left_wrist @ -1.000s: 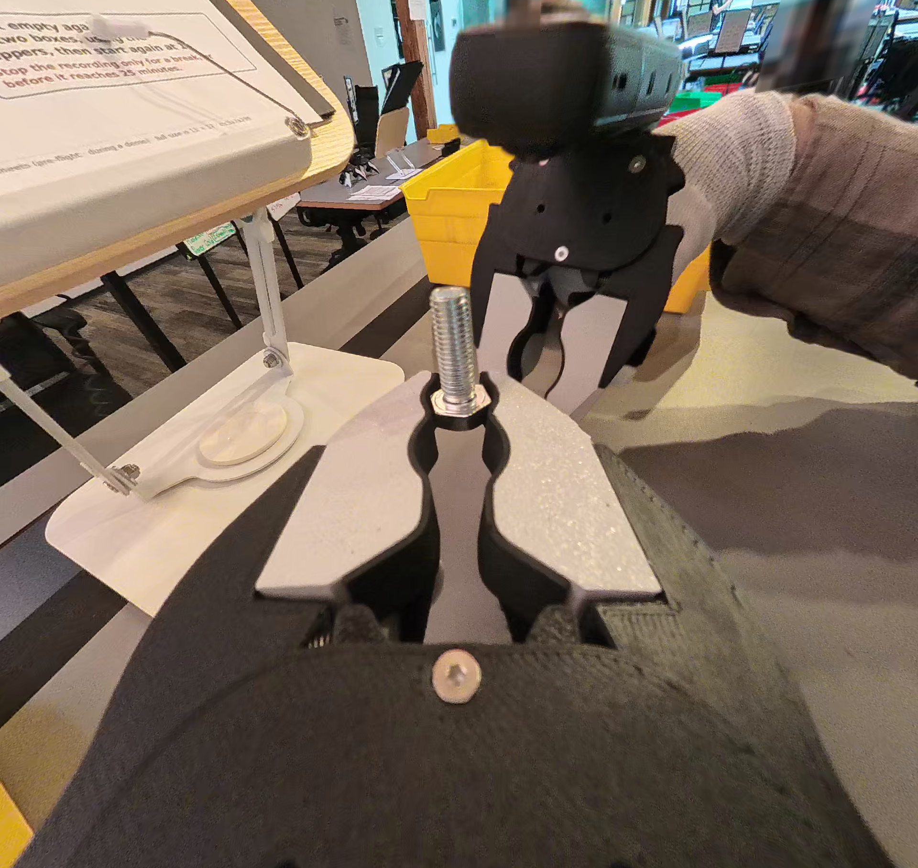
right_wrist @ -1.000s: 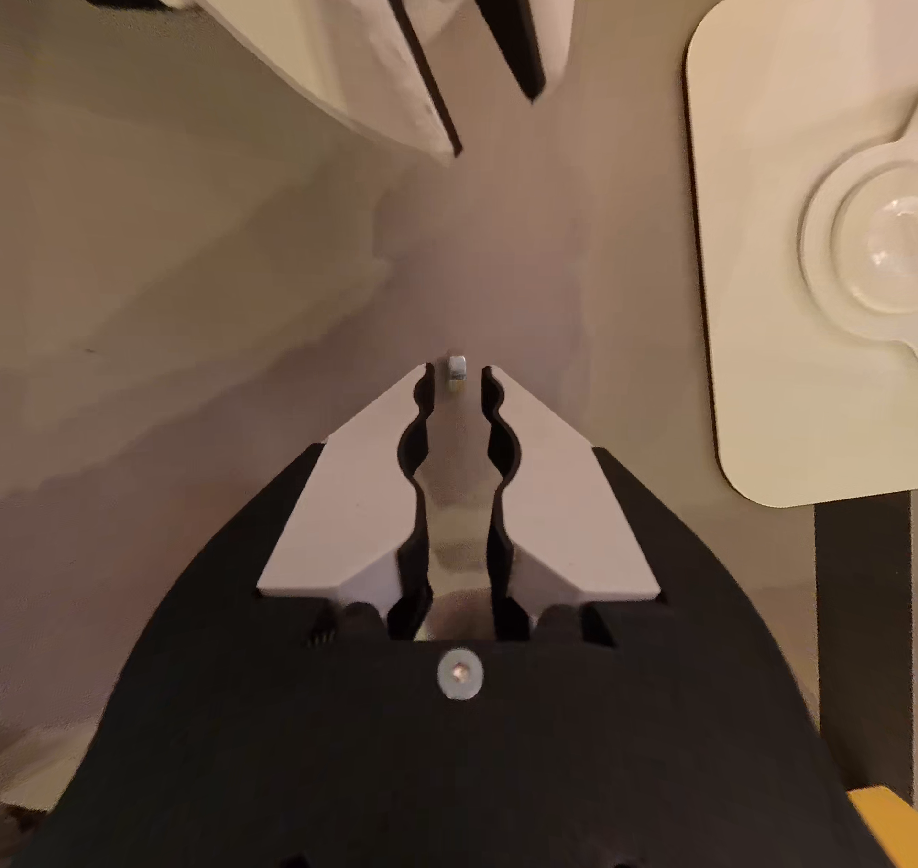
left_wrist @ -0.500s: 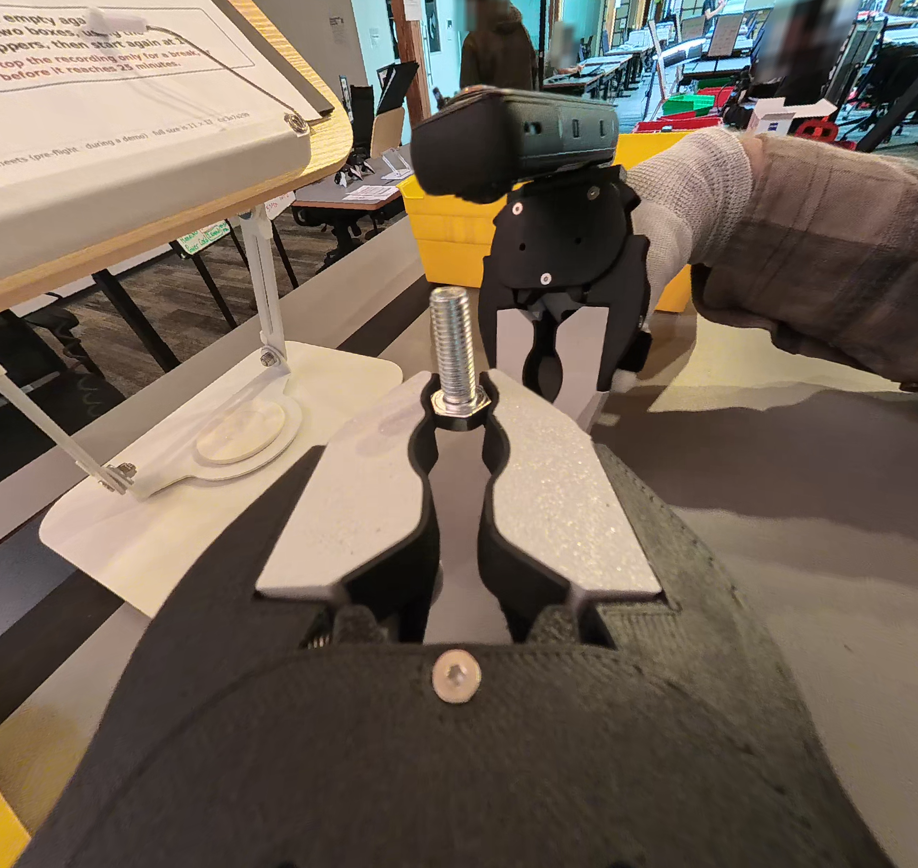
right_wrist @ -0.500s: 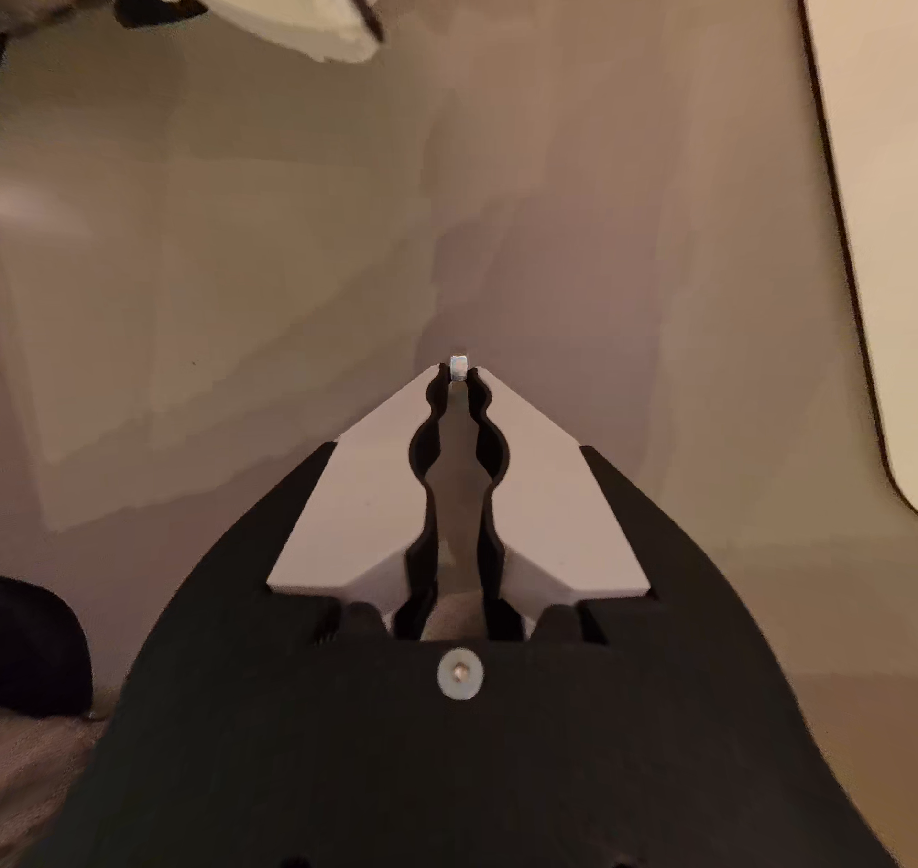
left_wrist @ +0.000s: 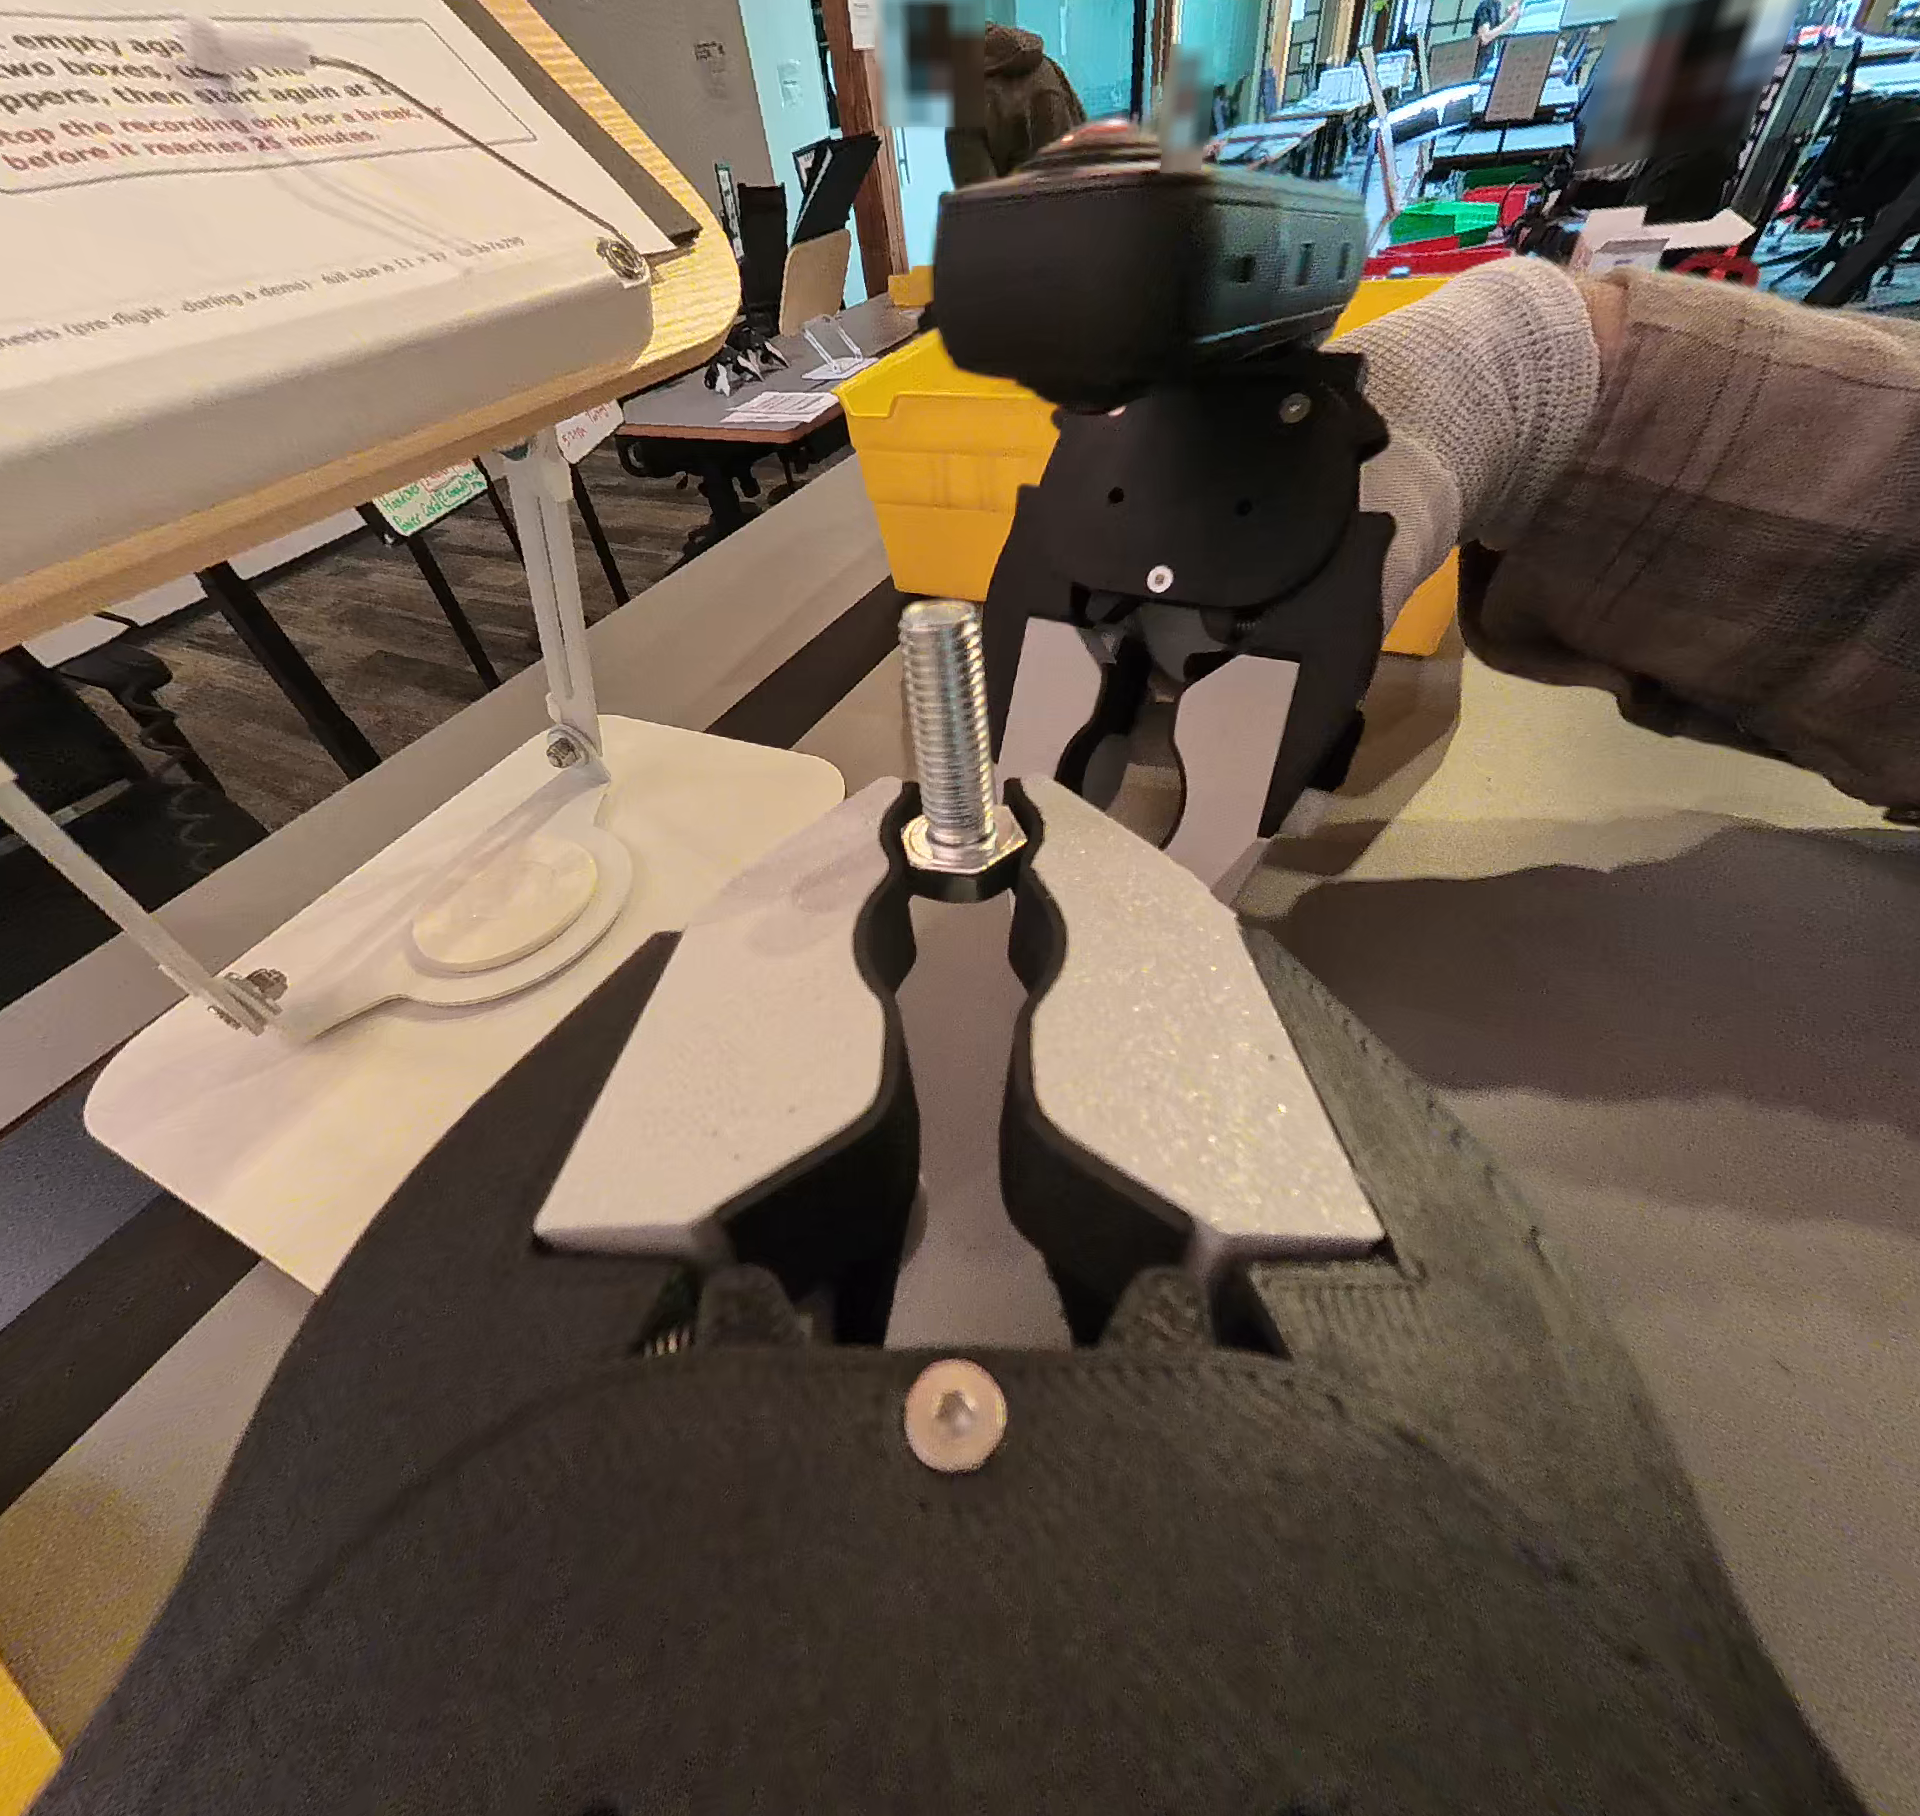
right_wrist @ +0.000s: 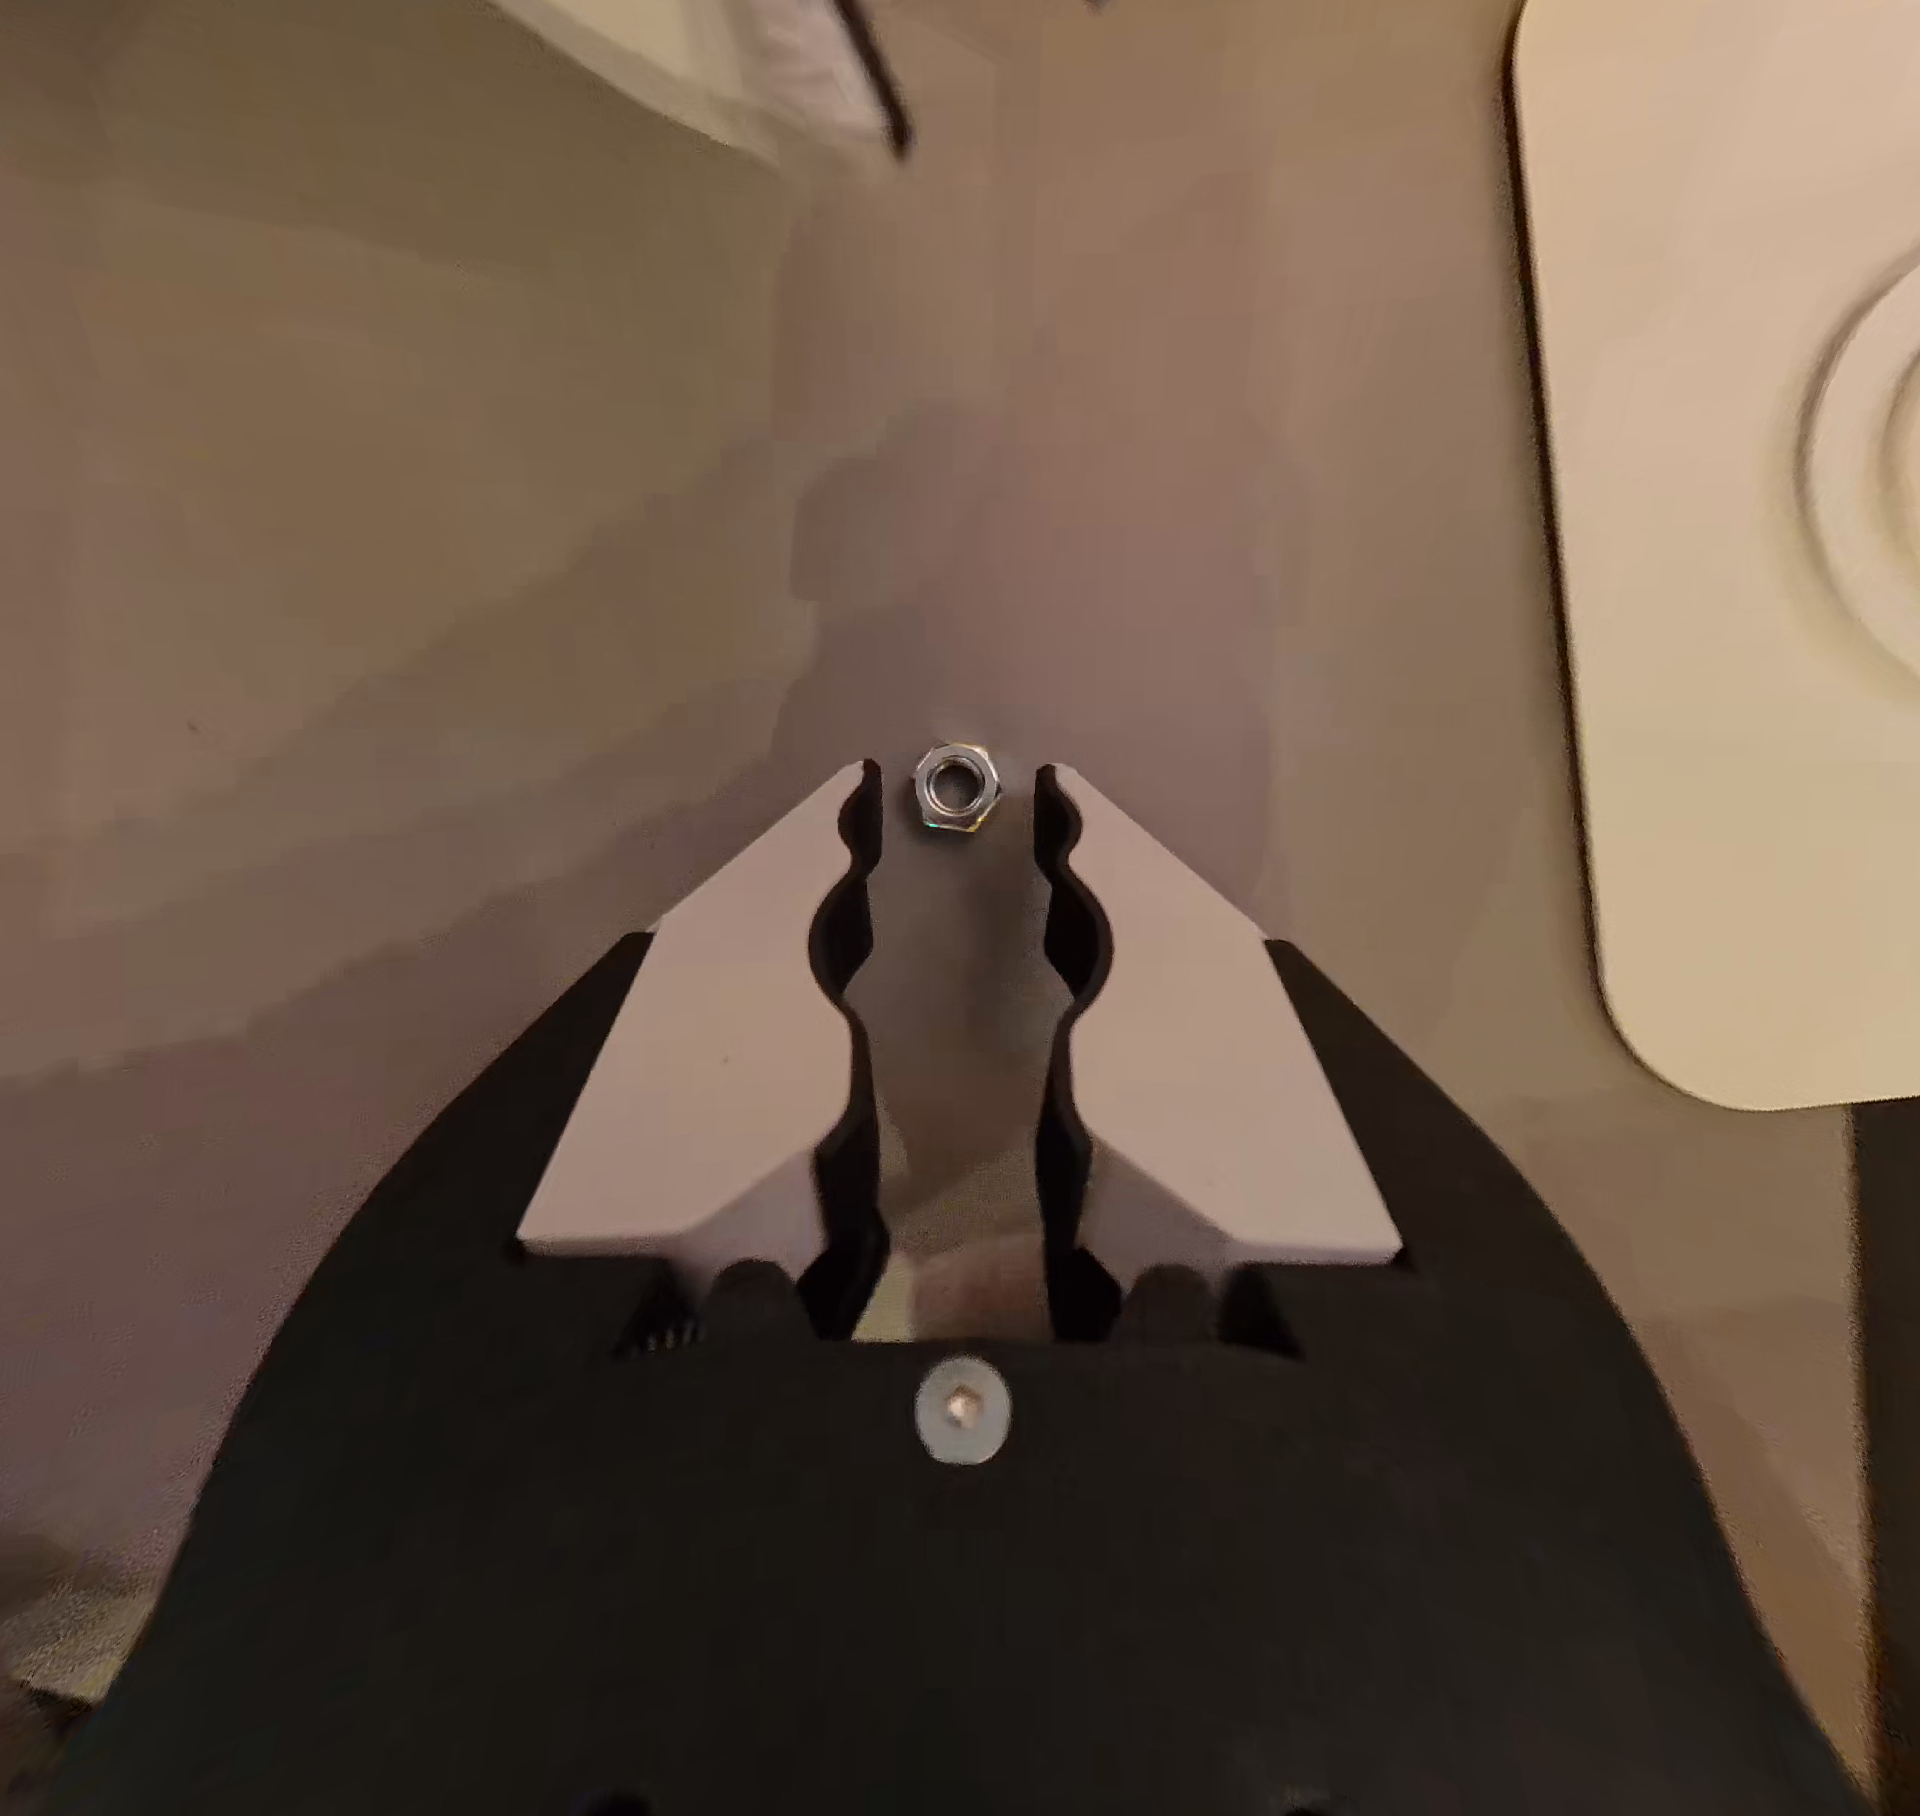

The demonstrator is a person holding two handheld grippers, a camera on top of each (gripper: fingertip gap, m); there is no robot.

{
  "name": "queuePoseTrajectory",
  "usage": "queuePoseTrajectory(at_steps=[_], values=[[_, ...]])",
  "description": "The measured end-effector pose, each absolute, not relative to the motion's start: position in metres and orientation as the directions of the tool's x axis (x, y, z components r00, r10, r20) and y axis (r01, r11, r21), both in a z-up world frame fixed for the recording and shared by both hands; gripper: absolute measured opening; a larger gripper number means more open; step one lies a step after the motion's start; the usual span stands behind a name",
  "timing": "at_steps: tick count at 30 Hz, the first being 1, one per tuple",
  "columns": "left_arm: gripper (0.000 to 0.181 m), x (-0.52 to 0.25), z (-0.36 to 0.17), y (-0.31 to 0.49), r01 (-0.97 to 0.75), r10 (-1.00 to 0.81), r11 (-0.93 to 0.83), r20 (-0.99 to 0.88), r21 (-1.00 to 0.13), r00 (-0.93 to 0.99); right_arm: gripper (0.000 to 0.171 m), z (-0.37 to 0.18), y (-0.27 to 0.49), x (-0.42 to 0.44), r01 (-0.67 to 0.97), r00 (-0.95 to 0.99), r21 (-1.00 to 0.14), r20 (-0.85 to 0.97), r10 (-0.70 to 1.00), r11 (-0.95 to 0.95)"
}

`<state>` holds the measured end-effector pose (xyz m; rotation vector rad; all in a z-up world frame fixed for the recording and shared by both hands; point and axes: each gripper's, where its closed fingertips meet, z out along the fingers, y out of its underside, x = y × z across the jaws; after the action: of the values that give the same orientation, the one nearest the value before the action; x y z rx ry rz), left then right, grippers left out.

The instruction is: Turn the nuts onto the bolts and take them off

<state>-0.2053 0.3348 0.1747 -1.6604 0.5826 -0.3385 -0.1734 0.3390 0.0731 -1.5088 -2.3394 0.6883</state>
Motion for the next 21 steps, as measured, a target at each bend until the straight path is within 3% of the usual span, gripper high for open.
queuePoseTrajectory(at_steps=[7, 16, 21], values=[[0.015, -0.208, 0.174, 0.334, -0.188, -0.554, -0.094, -0.106, -0.978, 0.826, 0.021, 0.067, 0.34, -0.174, 0.763, -0.475, -0.461, 0.073, 0.877, 0.452], [0.015, -0.209, 0.171, 0.335, -0.199, -0.547, -0.097, -0.115, -0.975, 0.829, 0.016, 0.07, 0.342, -0.176, 0.755, -0.458, -0.512, 0.036, 0.888, 0.41], [0.015, -0.207, 0.165, 0.335, -0.213, -0.557, -0.111, -0.117, -0.971, 0.822, 0.016, 0.106, 0.339, -0.175, 0.698, -0.452, -0.601, 0.053, 0.89, 0.39]])
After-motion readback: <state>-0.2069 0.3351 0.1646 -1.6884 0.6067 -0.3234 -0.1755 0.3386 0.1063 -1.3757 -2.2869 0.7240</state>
